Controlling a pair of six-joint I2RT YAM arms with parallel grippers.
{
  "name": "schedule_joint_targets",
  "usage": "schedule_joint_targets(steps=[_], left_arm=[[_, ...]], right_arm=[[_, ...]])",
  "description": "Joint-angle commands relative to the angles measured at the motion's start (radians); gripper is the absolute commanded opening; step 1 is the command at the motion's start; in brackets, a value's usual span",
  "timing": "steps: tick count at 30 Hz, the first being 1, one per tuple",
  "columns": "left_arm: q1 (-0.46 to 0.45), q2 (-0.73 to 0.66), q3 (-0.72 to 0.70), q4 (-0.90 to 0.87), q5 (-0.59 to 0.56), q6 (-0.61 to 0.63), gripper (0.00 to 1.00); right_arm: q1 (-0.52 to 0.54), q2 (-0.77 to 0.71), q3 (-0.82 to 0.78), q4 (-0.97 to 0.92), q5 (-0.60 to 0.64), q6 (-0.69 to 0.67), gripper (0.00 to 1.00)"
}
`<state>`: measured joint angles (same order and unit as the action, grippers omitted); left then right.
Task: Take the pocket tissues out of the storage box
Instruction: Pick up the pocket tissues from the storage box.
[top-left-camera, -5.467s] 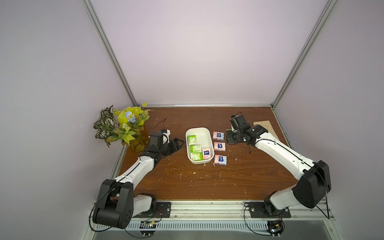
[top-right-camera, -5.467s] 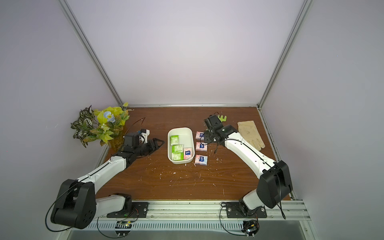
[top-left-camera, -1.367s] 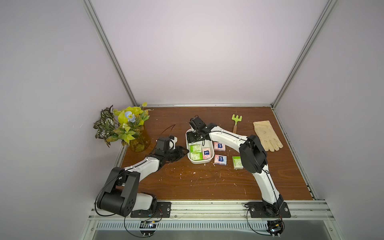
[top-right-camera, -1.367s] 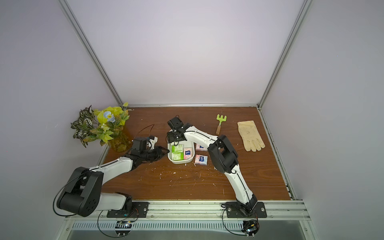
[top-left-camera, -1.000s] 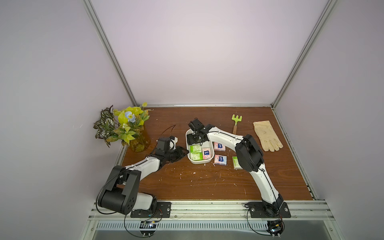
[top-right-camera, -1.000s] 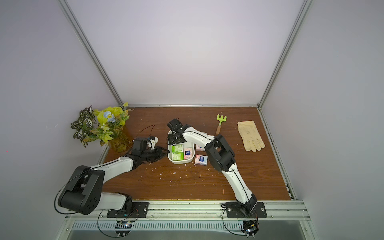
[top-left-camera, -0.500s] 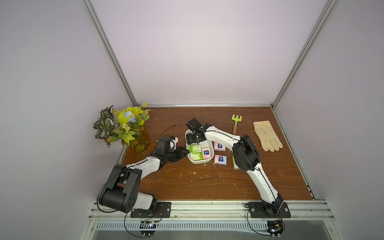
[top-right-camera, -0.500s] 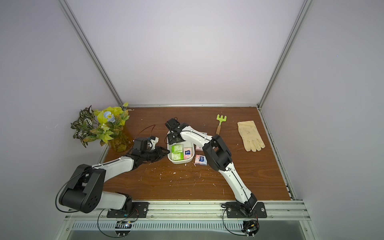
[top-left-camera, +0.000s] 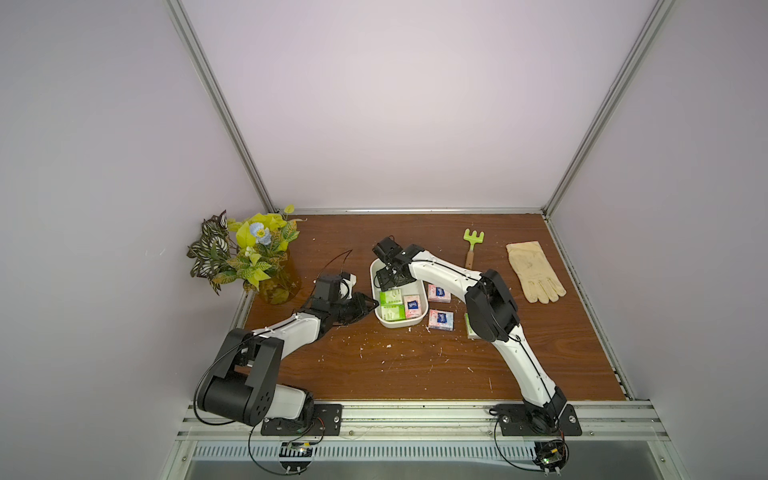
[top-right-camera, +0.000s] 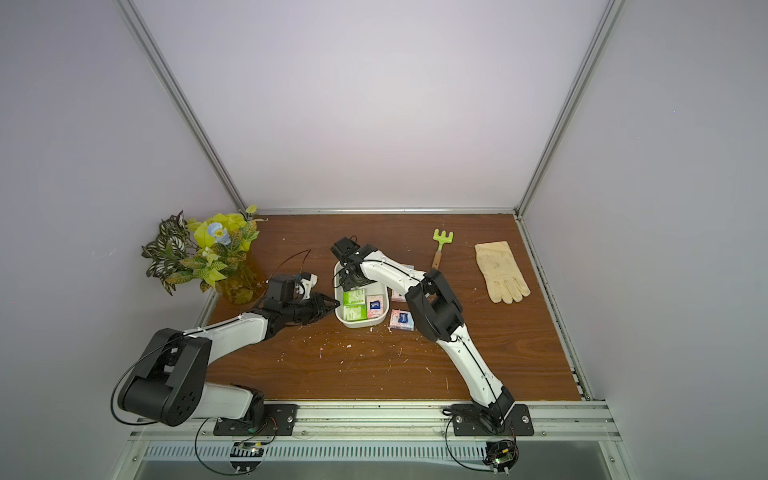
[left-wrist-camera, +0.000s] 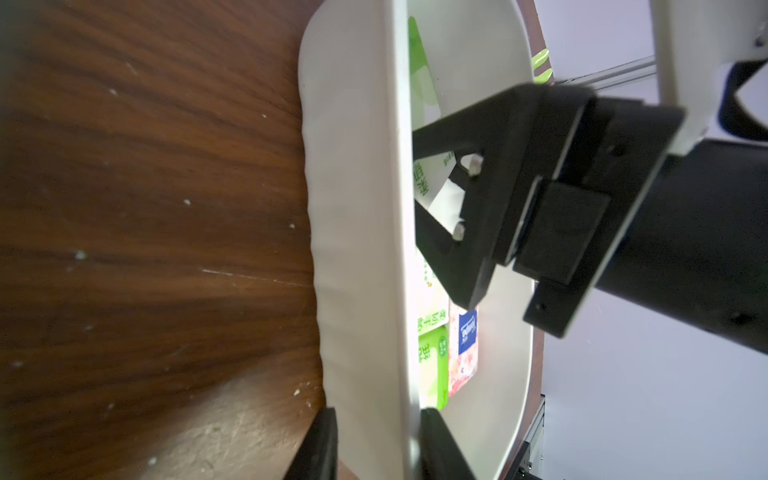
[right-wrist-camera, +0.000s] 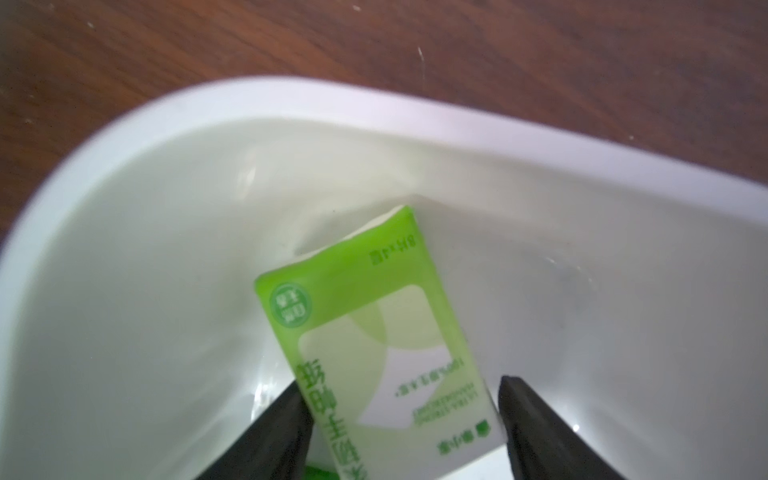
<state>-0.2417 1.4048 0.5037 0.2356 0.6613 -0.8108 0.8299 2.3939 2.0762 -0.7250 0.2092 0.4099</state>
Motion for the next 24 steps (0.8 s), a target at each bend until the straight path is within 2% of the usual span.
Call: schedule_joint_targets(steps=[1, 11, 18, 24], left_arm=[[-0.008, -0.007, 0.003, -0.025, -0.012, 0.024, 0.29], [-0.007, -0.009, 0.002, -0.033, -0.018, 0.025, 0.29], [-0.008, -0.009, 0.009, -0.043, -0.022, 0.027, 0.29], [-0.007, -0.021, 0.019, -0.05, -0.035, 0.028, 0.31]], right_arm=[[0.005, 0.03, 0.065, -0.032, 0.004, -0.034, 0.78], [-0.001, 0.105, 0.167, -0.071, -0.024, -0.073, 0.78], [-0.001, 0.084, 0.156, -0.076, -0.02, -0.069, 0.59], [-0.002, 0.042, 0.177, -0.075, -0.031, -0.069, 0.53]])
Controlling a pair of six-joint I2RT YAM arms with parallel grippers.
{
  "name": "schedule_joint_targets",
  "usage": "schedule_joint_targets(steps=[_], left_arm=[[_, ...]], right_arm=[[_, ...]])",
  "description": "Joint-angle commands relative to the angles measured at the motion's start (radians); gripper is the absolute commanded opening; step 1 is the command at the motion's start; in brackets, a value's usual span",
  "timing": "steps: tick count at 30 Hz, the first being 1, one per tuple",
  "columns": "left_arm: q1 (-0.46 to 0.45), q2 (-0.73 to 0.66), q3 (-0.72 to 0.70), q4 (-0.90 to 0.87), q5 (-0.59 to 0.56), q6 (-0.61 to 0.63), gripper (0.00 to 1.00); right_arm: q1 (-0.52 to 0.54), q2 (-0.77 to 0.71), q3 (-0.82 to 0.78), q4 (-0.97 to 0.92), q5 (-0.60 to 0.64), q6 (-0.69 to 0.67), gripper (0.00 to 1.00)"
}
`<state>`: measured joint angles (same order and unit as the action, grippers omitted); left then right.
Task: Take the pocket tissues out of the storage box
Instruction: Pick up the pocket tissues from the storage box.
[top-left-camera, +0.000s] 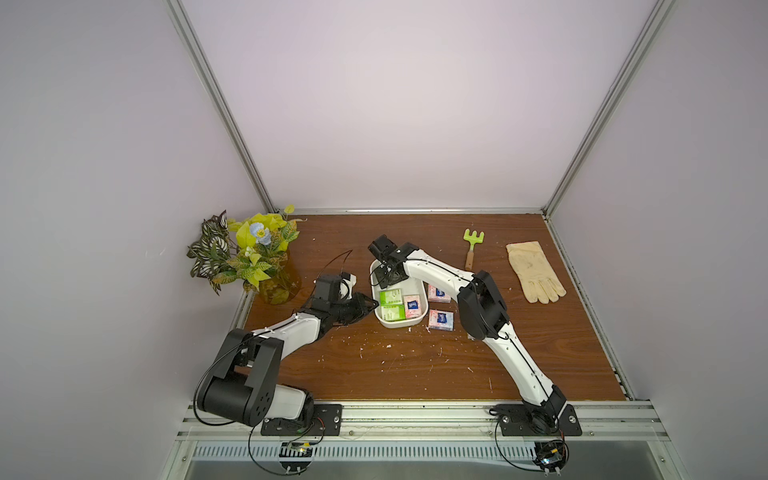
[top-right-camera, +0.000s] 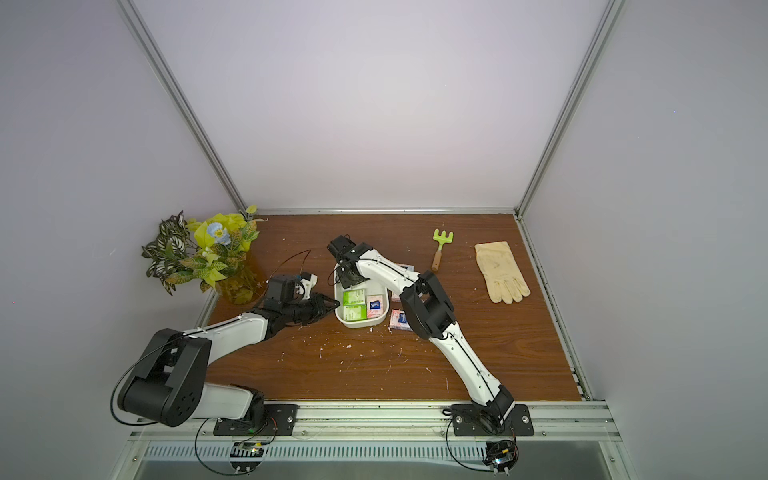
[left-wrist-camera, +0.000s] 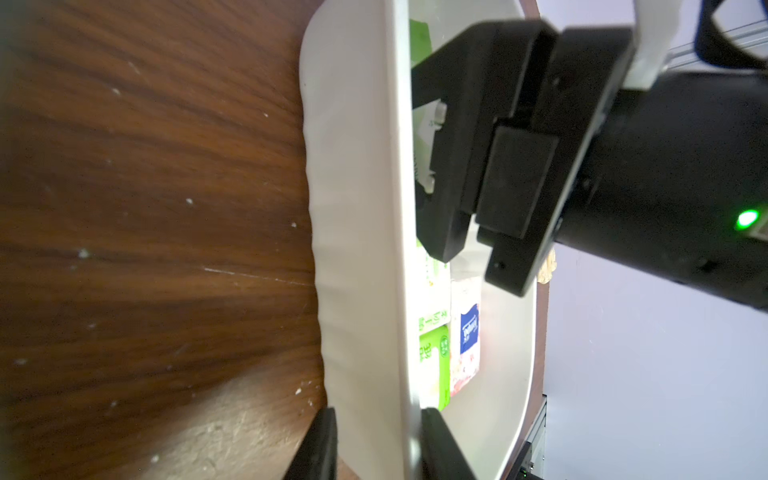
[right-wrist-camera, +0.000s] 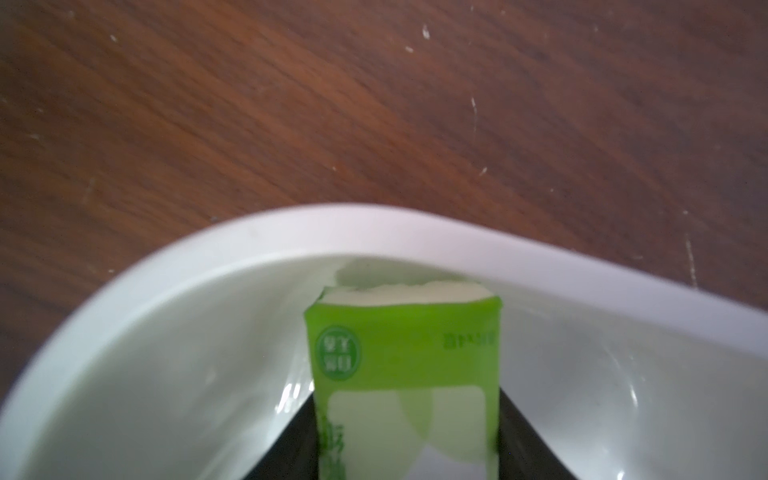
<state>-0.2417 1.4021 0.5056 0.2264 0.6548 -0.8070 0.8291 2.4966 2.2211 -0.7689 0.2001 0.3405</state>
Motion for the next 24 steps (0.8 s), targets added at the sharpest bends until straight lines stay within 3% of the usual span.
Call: schedule_joint_targets(steps=[1, 9, 13, 24], left_arm=[[-0.007, -0.024, 0.019, -0.043, -0.033, 0.024, 0.31], [-0.008, -0.097, 0.045, -0.082, -0.096, 0.043, 0.47], [-0.007, -0.142, 0.047, -0.085, -0.139, 0.047, 0.6], [0.029, -0.271, 0.068, -0.103, -0.239, 0.092, 0.72]], right_arm=[[-0.002, -0.069, 0.034, -0.032, -0.024, 0.0, 0.53], [-0.001, -0.186, 0.038, -0.032, -0.025, 0.008, 0.53], [-0.009, -0.269, 0.004, -0.033, -0.015, 0.012, 0.53], [-0.124, -0.616, -0.392, 0.096, -0.02, 0.07, 0.52]])
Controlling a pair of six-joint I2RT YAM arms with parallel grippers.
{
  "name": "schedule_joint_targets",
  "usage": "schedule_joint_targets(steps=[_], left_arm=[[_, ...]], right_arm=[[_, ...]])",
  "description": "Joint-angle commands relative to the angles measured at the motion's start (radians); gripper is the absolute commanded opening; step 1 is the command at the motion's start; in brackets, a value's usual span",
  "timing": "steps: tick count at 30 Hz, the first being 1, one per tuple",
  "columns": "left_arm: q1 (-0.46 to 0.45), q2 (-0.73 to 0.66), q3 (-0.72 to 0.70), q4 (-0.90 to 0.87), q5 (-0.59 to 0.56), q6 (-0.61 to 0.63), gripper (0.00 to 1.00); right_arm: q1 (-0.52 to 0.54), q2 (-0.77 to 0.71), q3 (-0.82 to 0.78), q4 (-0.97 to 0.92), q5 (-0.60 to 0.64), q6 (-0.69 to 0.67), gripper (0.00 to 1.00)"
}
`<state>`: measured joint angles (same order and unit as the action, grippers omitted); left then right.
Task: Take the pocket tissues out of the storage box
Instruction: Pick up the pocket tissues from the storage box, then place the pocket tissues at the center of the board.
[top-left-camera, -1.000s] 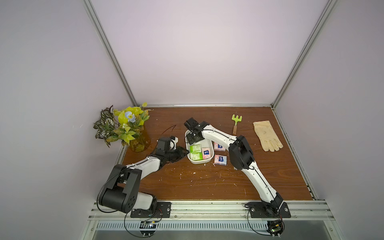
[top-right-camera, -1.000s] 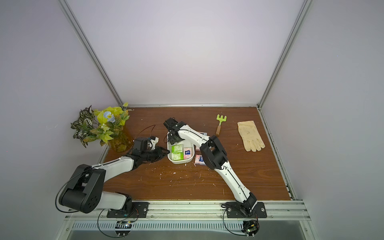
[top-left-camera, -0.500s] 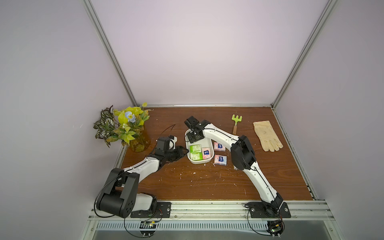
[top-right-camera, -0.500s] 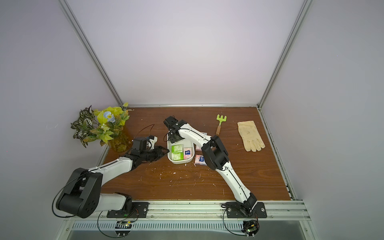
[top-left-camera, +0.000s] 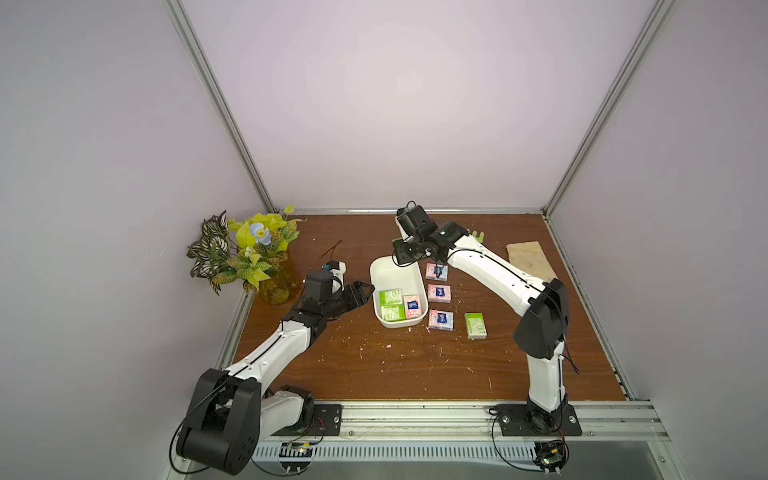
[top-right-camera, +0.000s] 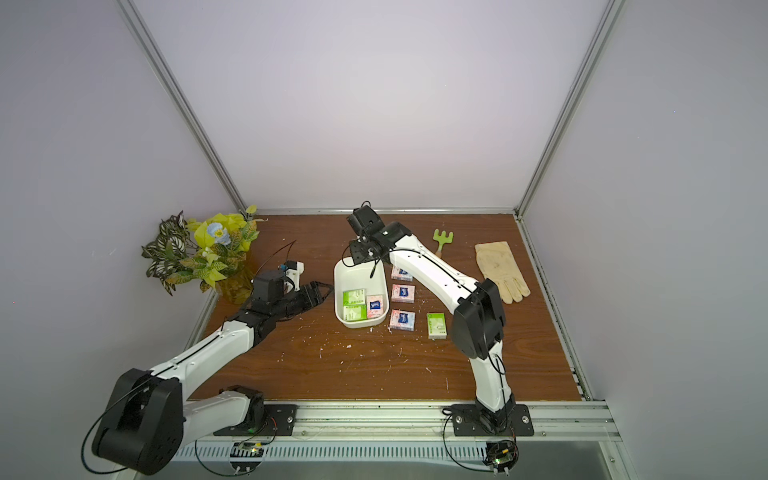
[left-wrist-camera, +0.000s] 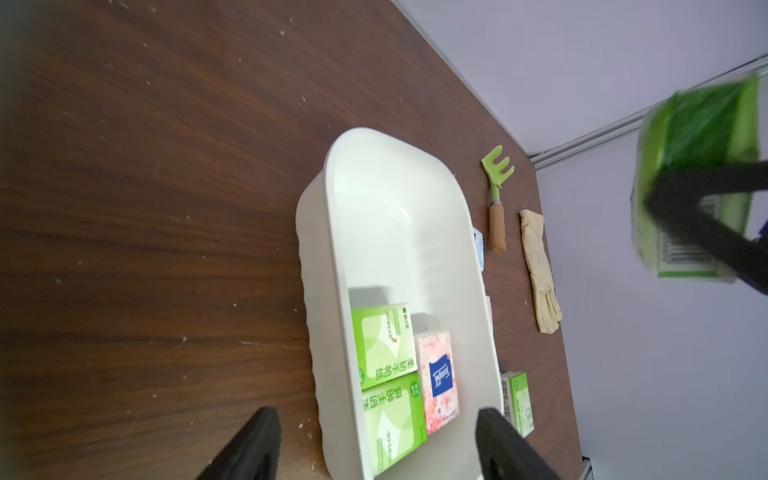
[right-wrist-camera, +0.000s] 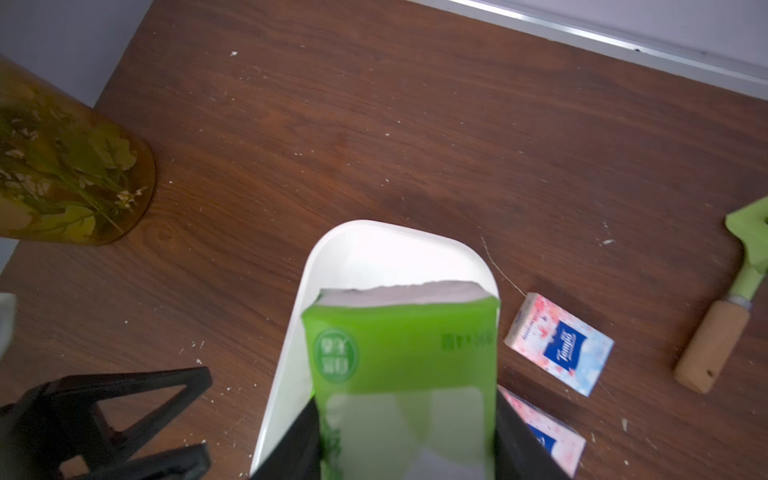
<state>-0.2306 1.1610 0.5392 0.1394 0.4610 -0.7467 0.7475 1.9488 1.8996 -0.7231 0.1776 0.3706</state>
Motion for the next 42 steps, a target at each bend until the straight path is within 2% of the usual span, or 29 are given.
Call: schedule_joint_targets(steps=[1, 9, 16, 26, 42], left_arm=[[0.023, -0.044, 0.035, -0.017, -0.055, 0.036, 0.74], [0.057, -0.123, 0.025, -0.021, -0.119, 0.04, 0.81], [0.065, -0.122, 0.024, -0.029, -0.113, 0.033, 0.82], [0.066, -0.118, 0.023, -0.047, -0.11, 0.033, 0.82], [0.068, -0.113, 0.031, -0.064, -0.108, 0.035, 0.81]], right_arm=[[-0.058, -0.1, -0.116, 0.067, 0.0, 0.045, 0.52], [-0.182, -0.307, -0.494, 0.203, -0.001, 0.089, 0.51], [-0.238, -0.355, -0.691, 0.284, 0.025, 0.119, 0.51], [-0.296, -0.315, -0.814, 0.354, 0.026, 0.125, 0.51], [-0.324, -0.204, -0.82, 0.351, 0.036, 0.088, 0.51]])
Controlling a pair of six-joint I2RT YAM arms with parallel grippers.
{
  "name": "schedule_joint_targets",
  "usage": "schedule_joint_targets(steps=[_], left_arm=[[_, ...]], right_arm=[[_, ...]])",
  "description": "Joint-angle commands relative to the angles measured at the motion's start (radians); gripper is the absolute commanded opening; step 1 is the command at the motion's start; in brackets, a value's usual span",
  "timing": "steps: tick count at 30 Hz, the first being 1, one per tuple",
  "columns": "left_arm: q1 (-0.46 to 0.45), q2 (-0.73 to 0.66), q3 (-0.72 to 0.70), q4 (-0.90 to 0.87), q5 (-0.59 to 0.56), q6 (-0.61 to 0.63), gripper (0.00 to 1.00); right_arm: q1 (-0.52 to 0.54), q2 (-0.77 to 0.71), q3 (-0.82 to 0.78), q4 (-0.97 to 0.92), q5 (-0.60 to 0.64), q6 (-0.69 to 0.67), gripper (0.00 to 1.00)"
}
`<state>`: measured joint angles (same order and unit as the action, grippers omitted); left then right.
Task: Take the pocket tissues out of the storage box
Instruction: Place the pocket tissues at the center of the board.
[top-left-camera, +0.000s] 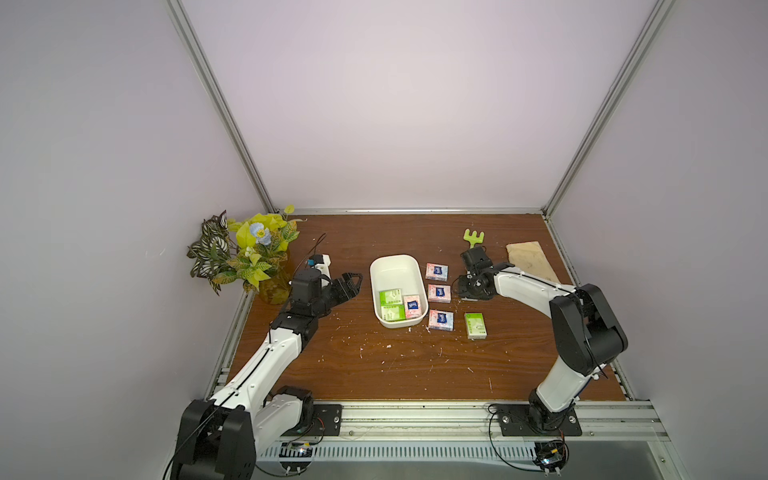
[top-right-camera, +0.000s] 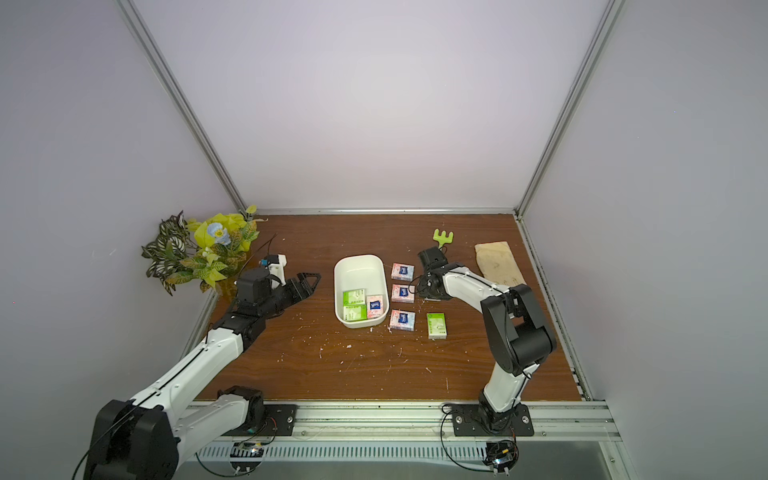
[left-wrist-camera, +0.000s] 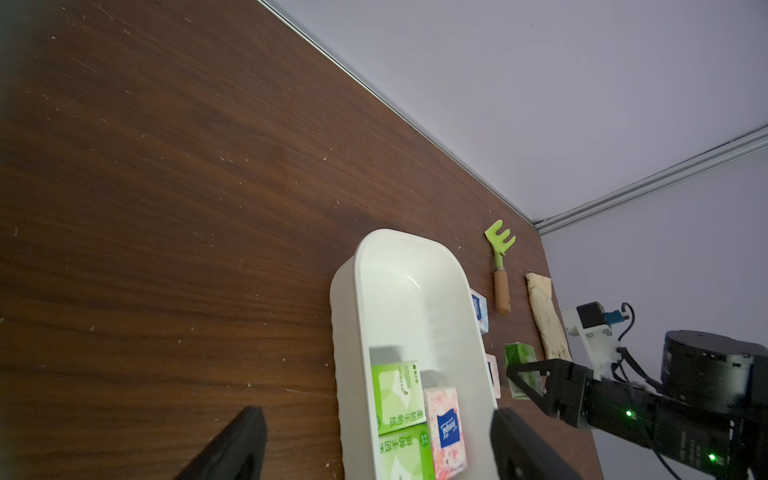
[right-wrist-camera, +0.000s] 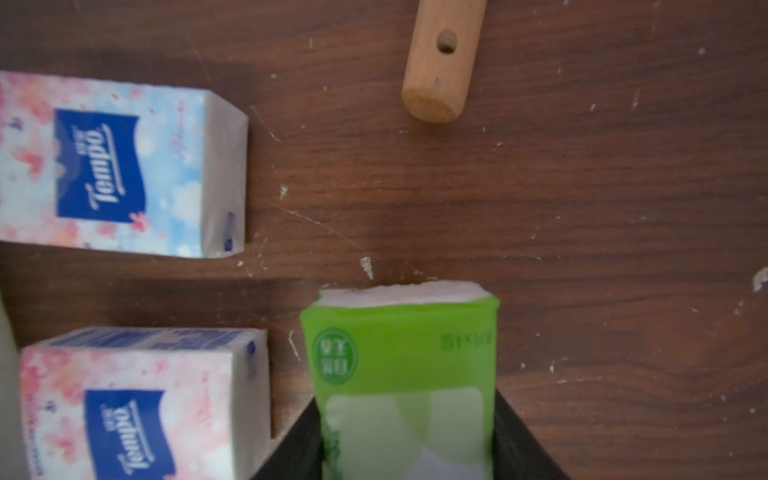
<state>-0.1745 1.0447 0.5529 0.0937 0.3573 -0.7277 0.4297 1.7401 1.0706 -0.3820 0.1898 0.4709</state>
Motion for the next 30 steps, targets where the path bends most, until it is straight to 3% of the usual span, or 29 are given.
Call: schedule_joint_targets(steps=[1, 17, 30], left_arm=[[0.012, 0.003, 0.019, -0.018, -0.004, 0.017, 0.81], [0.013, 0.016, 0.022, -0.014, 0.0, 0.017, 0.81], [0.014, 0.011, 0.028, -0.02, -0.001, 0.016, 0.8]], right_arm=[[-0.007, 0.011, 0.011, 0.01, 0.023, -0.014, 0.51], [-0.012, 0.073, 0.035, -0.001, 0.028, -0.048, 0.53], [-0.012, 0.009, 0.091, -0.079, 0.07, -0.067, 0.69]])
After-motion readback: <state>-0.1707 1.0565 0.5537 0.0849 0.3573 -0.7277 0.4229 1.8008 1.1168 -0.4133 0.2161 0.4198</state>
